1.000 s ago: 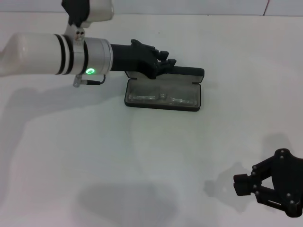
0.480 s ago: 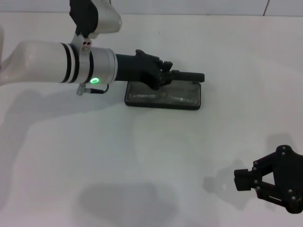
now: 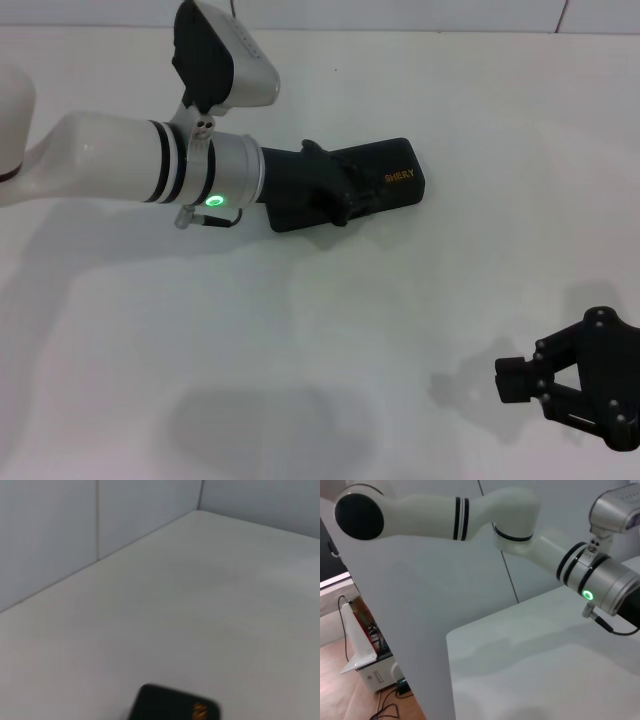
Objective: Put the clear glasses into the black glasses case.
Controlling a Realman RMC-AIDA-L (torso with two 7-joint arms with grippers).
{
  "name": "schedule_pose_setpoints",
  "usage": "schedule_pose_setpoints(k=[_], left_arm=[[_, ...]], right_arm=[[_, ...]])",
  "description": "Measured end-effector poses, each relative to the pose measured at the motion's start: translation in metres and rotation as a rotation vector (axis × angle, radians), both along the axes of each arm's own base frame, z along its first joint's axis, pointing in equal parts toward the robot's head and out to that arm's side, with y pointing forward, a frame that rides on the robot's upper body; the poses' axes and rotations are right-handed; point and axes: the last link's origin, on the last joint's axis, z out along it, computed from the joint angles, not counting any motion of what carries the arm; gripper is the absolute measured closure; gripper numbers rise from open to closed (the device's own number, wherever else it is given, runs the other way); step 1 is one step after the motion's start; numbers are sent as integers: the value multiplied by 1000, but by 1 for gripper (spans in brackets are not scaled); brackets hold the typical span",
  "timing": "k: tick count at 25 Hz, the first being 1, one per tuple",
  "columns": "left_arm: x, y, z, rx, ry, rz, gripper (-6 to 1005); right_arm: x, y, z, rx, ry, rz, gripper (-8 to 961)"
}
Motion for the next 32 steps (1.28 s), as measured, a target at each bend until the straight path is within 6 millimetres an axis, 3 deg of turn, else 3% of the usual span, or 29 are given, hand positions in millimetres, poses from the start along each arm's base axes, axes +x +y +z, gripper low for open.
schedule_pose_setpoints(k=[4, 9, 12, 15, 19, 22, 26, 32], left_arm=[[16, -14, 14, -22, -91, -71, 650], [31, -46, 64, -67, -293, -162, 609], [25, -65, 103, -38, -451, -202, 584], [8, -80, 125, -42, -504, -211, 559], [-18, -99, 137, -105, -503, -196, 499], [-33, -112, 144, -173, -534, -205, 443], [-47, -123, 149, -135, -564, -235, 362], [-49, -139, 147, -186, -600, -281, 361]], right_arm=[[3, 0, 2, 12, 2, -8, 757], [6, 3, 8, 42, 38, 6, 743], [4, 6, 7, 47, 82, 68, 734], [0, 7, 6, 78, 167, 142, 725], [-6, 11, 11, 110, 274, 217, 714], [-9, 15, 18, 111, 342, 255, 601], [-14, 21, 21, 91, 393, 284, 450], [-22, 34, 17, 117, 389, 319, 224]])
